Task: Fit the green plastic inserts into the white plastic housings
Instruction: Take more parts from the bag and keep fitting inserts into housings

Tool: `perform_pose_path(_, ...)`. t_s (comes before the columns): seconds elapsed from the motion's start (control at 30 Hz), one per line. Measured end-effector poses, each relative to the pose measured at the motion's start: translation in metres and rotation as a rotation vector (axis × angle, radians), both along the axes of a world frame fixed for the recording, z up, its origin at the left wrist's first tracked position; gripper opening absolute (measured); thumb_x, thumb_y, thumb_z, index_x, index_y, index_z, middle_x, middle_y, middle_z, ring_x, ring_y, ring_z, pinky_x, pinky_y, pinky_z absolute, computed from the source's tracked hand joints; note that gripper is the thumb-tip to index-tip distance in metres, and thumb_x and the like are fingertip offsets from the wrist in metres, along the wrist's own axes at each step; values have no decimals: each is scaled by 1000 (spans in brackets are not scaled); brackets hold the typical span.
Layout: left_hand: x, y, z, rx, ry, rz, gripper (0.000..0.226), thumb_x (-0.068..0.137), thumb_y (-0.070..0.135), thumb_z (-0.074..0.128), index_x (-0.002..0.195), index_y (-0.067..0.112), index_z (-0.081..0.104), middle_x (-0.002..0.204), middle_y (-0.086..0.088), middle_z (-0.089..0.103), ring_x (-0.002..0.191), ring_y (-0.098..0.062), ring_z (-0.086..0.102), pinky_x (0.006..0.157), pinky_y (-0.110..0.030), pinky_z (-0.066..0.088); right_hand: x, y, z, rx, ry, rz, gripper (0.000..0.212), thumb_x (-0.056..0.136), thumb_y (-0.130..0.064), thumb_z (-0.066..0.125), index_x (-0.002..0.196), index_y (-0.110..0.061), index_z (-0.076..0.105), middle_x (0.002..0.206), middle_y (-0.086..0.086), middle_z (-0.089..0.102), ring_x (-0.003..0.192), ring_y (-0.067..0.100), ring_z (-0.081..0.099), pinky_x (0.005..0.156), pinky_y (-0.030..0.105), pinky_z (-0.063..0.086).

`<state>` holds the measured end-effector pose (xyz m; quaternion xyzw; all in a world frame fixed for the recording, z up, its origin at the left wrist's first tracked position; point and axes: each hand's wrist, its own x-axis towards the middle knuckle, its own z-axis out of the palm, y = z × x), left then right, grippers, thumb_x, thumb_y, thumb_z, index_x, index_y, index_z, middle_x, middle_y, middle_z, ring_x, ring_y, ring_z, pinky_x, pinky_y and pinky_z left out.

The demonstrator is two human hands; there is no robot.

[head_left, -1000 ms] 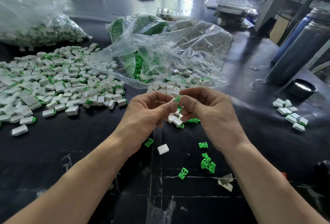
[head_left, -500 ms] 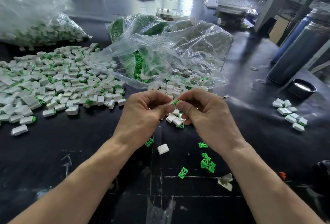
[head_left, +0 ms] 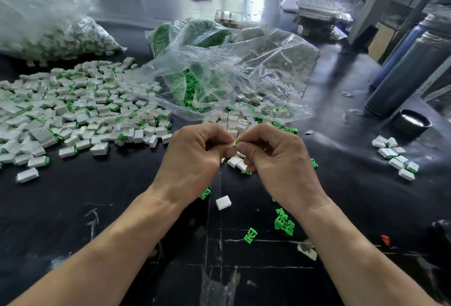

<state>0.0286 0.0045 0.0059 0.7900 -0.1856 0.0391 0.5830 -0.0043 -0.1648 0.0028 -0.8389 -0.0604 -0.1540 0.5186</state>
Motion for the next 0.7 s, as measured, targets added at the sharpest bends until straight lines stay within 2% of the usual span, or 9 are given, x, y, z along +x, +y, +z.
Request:
perform_pose_path(0.1, 0, -2, 1, -79, 34, -2, 25, 83, -7, 77, 82, 18, 75, 65, 17, 70, 58, 6, 63, 58, -7, 46, 0, 3, 0, 128, 29, -6, 19, 91, -8, 76, 84, -25, 75, 76, 2, 70, 66, 21, 65, 67, 48, 61)
perform_pose_path(0.2, 3, -3, 2, -180, 81, -12, 19, 85, -5, 76, 82, 13, 75, 68, 9, 72, 57, 3, 60, 55, -12, 48, 0, 4, 2, 283, 41, 4, 21, 92, -1, 73, 85, -19, 79, 69, 0, 71, 60, 13, 61, 58, 31, 59)
perform_pose_path(0.27, 4, -4, 1, -224, 116, -21, 12, 86, 1, 77, 85, 13, 76, 71, 5, 74, 59, -2, 60, 56, -15, 49, -1, 3, 5, 335, 47, 8, 17, 97, -2, 68, 90, -14, 78, 71, 5, 70, 60, 15, 60, 55, 28, 57)
perform_pose_path(0.37, 4, -6, -1, -236, 144, -29, 6, 87, 7, 78, 89, 13, 76, 78, 5, 76, 67, -1, 64, 63, -13, 49, -2, 4, 5, 359, 103, -10, 21, 106, -17, 58, 97, -9, 75, 77, 8, 70, 61, 20, 60, 53, 34, 56)
perform_pose_path(0.47, 4, -5, -3, -196, 151, -22, 5, 87, 15, 80, 90, 18, 76, 82, 1, 76, 74, -6, 65, 72, -17, 50, -1, 7, 3, 412, 180, -10, 38, 110, -30, 49, 91, -7, 72, 76, 10, 69, 57, 21, 58, 45, 34, 49)
perform_pose_path(0.6, 2, -8, -3, -199, 160, -35, 6, 86, 20, 81, 90, 23, 77, 93, -15, 73, 88, -35, 68, 89, -46, 56, 2, 10, 0, 516, 274, 47, 60, 108, -54, 39, 77, -16, 73, 71, 10, 70, 50, 20, 56, 37, 28, 40)
perform_pose_path(0.63, 0, -10, -2, -217, 157, -56, 7, 86, 18, 80, 90, 22, 76, 92, -17, 73, 84, -37, 68, 89, -51, 55, 2, 11, -1, 512, 301, 62, 65, 106, -61, 36, 74, -17, 73, 70, 10, 70, 49, 20, 56, 37, 27, 38)
perform_pose_path(0.7, -2, -12, -1, -269, 166, -131, 5, 89, 12, 77, 92, 15, 74, 80, -20, 69, 66, -32, 67, 74, -49, 58, 1, 14, -3, 485, 347, 69, 72, 99, -71, 33, 69, -18, 71, 65, 8, 67, 46, 19, 54, 36, 26, 36)
